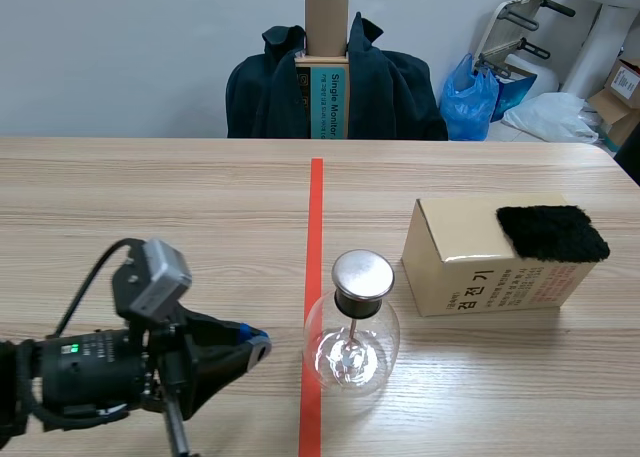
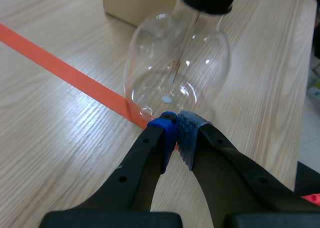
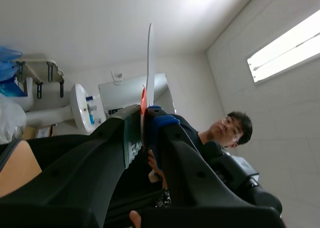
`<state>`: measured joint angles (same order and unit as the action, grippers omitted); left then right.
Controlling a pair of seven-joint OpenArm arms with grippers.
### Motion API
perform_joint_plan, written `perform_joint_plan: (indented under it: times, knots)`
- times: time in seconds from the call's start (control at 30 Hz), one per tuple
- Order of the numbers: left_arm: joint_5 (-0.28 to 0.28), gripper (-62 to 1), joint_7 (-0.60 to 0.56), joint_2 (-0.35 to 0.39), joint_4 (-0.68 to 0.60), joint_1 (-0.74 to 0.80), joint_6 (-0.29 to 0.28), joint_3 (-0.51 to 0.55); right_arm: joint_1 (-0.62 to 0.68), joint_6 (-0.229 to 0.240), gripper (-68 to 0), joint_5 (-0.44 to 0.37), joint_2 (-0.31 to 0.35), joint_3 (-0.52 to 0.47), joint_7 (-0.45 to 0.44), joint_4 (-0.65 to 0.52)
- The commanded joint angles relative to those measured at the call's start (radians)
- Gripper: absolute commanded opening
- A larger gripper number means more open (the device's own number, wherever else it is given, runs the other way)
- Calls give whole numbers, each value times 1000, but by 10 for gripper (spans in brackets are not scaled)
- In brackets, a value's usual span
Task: Do the electroscope experiment.
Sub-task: 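Move the plate toward and away from the electroscope, then rub the plate on the fur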
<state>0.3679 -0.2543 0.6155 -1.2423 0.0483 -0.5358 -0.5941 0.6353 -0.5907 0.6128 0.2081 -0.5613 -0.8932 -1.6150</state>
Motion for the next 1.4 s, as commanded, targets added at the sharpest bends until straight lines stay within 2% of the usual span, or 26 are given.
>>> perform_joint_plan:
  times: [0.0,0.2,0.33,0.37,0.4,0.43,0.53,0.63,0.87,1.03,1.37]
  knots:
    - [14,-580,-65,51,-74,53,-2,35,2,-10,-669,-11,16,-9,27,-11]
    - [18,-580,-206,193,-270,286,40,176,2,-11,-669,43,16,-9,81,-11]
    - [17,-579,-229,228,-340,418,55,285,2,-7,-669,74,16,-9,84,-11]
    - [17,-560,-229,228,-348,438,55,309,2,-6,-669,74,16,-9,84,-11]
    - [16,-505,-228,228,-354,452,54,327,1,3,-669,74,16,-9,84,-11]
    - [16,-411,-228,228,-356,462,54,342,-1,19,-669,73,16,-9,87,-11]
    - [13,1,-229,228,-356,479,58,364,-6,79,-669,81,16,-9,97,-10]
    - [13,14,-255,228,-356,481,58,365,-46,111,-669,137,15,3,114,14]
    - [13,14,-251,228,-356,481,58,365,-193,109,-669,301,16,101,216,160]
    - [10,14,-251,228,-356,481,58,365,-275,106,-669,402,16,180,222,278]
    - [10,14,-250,228,-356,481,63,365,-297,114,-669,470,15,296,214,355]
